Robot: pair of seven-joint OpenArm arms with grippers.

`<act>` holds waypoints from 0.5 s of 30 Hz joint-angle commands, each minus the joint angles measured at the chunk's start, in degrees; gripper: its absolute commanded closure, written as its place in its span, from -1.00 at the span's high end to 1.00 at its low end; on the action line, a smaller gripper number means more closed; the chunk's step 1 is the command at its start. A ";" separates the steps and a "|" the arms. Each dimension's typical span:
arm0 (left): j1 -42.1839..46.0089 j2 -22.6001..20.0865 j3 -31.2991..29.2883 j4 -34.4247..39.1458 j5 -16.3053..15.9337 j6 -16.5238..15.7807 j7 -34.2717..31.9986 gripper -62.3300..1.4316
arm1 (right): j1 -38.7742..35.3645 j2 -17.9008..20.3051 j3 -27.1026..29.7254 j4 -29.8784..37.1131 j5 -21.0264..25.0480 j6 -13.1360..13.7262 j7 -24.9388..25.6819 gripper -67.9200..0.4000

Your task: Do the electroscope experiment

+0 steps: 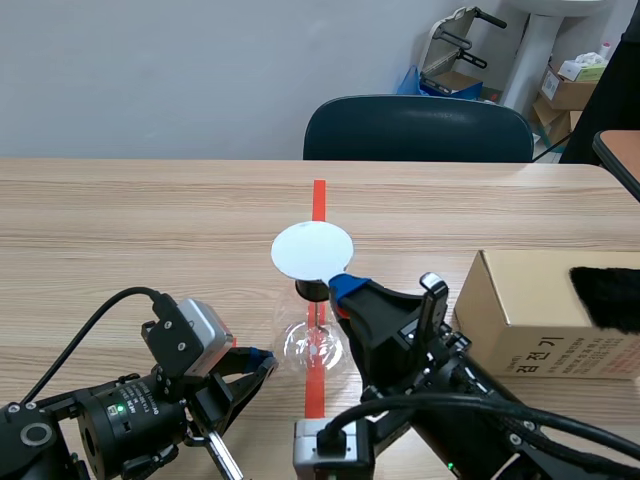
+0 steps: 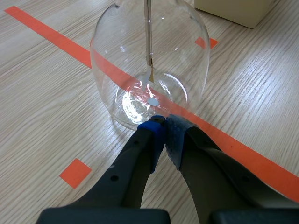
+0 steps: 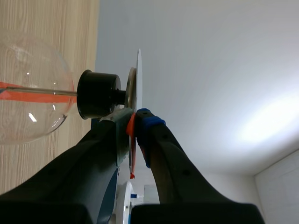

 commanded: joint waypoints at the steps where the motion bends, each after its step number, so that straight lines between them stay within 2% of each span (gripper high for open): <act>1: 0.11 0.28 -0.22 1.14 0.00 0.09 -0.94 -0.87 | 0.39 0.59 0.15 1.49 -0.06 -0.63 -1.64 -0.96; 5: 0.11 0.28 -0.22 1.14 0.00 0.09 -0.94 -0.87 | 0.39 0.59 0.15 1.49 -0.06 -0.81 -7.43 -0.96; 15: 0.11 0.28 -0.22 1.14 0.00 0.09 -0.94 -0.87 | 0.39 0.59 0.17 1.49 -0.06 -0.85 -26.10 -0.96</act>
